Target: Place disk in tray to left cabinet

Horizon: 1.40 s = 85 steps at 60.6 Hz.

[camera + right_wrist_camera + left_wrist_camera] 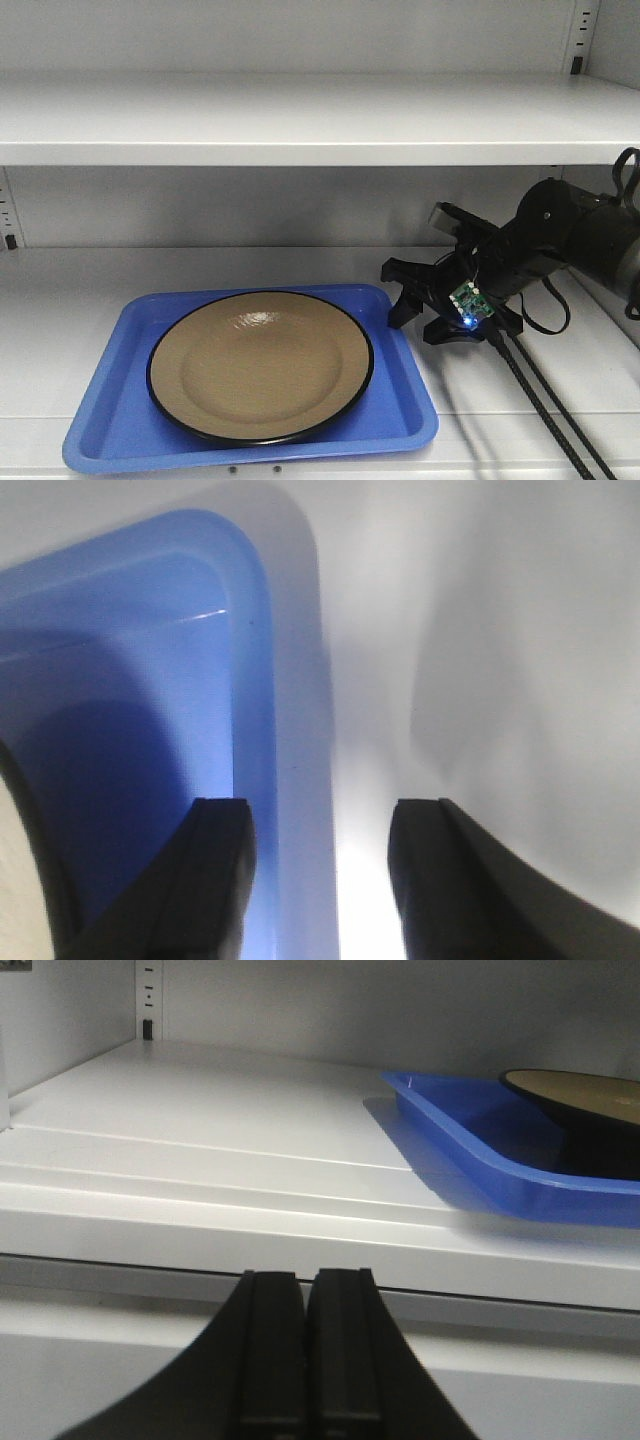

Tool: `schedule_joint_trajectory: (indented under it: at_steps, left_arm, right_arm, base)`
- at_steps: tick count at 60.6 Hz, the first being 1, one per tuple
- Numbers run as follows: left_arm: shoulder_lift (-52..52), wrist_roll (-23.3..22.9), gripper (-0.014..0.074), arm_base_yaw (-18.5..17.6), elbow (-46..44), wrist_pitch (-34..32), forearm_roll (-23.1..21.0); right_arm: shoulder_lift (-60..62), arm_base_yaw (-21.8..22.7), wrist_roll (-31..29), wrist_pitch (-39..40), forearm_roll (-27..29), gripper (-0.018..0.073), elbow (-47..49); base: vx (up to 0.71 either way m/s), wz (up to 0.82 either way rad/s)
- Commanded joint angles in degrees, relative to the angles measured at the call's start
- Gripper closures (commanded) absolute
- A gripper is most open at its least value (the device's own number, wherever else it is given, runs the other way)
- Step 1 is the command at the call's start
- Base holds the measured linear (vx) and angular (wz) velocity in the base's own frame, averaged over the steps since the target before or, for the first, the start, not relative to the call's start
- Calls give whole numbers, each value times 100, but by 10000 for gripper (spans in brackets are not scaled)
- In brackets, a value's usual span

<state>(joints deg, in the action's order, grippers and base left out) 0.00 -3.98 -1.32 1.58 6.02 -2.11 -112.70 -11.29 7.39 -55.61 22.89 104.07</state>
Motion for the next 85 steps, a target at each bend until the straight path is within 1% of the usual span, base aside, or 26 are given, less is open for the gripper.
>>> schedule_joint_trajectory:
  at_steps: [1, 72, 79, 85]
  left_arm:
    - [57, 23, 603, -34, 105, -497, 15]
    - [57, 23, 603, -34, 105, -497, 15]
    - [57, 23, 603, -34, 105, -497, 15]
    - [57, 23, 603, -34, 105, -497, 15]
  right_arm:
    - [345, 2, -42, 237, 105, 163, 193]
    - [325, 2, -42, 237, 100, 163, 193]
    - [495, 73, -42, 107, 79, 176, 180]
    - [674, 226, -42, -94, 18, 197, 180]
  base:
    - [0, 0]
    - [0, 0]
    - [0, 0]
    - [0, 0]
